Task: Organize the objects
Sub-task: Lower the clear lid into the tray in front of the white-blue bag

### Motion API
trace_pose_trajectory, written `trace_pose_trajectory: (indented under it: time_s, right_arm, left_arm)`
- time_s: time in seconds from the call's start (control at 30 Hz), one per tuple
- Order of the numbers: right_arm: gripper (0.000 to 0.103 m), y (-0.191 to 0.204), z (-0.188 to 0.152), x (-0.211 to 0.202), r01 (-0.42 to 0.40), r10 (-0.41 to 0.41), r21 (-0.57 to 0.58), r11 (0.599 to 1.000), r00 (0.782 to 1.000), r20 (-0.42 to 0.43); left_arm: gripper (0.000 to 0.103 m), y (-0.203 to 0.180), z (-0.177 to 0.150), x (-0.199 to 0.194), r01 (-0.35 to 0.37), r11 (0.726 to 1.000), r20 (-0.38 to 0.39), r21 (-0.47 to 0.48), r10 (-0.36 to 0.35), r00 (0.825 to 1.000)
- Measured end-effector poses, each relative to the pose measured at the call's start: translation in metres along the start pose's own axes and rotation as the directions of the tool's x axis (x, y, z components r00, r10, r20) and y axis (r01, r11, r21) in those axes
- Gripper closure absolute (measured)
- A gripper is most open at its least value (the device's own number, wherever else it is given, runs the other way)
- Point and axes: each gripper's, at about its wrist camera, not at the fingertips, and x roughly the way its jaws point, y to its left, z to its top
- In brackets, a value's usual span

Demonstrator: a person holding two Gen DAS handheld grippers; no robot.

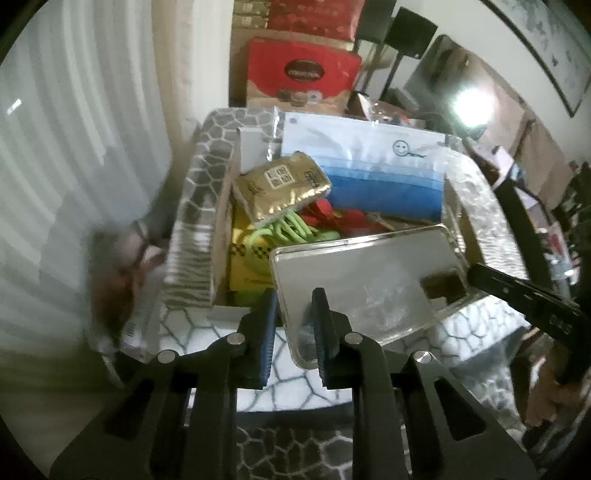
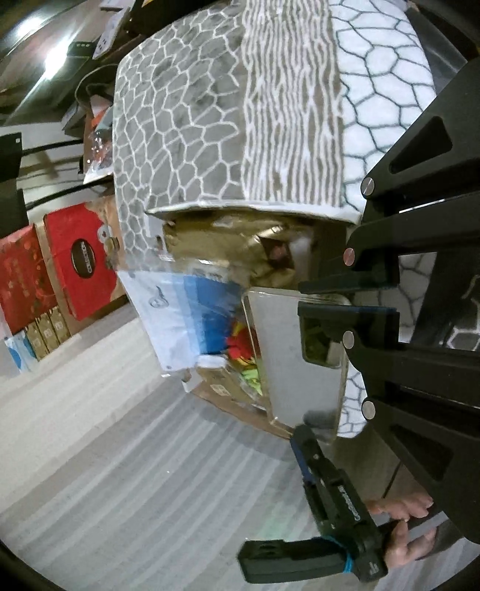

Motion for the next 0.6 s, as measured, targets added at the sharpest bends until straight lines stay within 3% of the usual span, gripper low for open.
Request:
trace_pose_trajectory:
  time_s: [0.33,0.6]
  right_arm:
    - [0.098,0.012,0.017,0.003,-0.027,0.027,-0.021,0.999,0.999,0.021]
    - [0.098,0.010,0.027,0.044,-0.027,0.026,-0.009,1.000,0.996,-0.086]
  left_arm:
    - [0.088,0.011,0.034,-0.007,-0.056,0.998,0.063,-0.007,0.056,0.996]
    - [0.088,0.019,0.046,0.028,-0.108,0.993,-0.014,0.045,0.109,0.994]
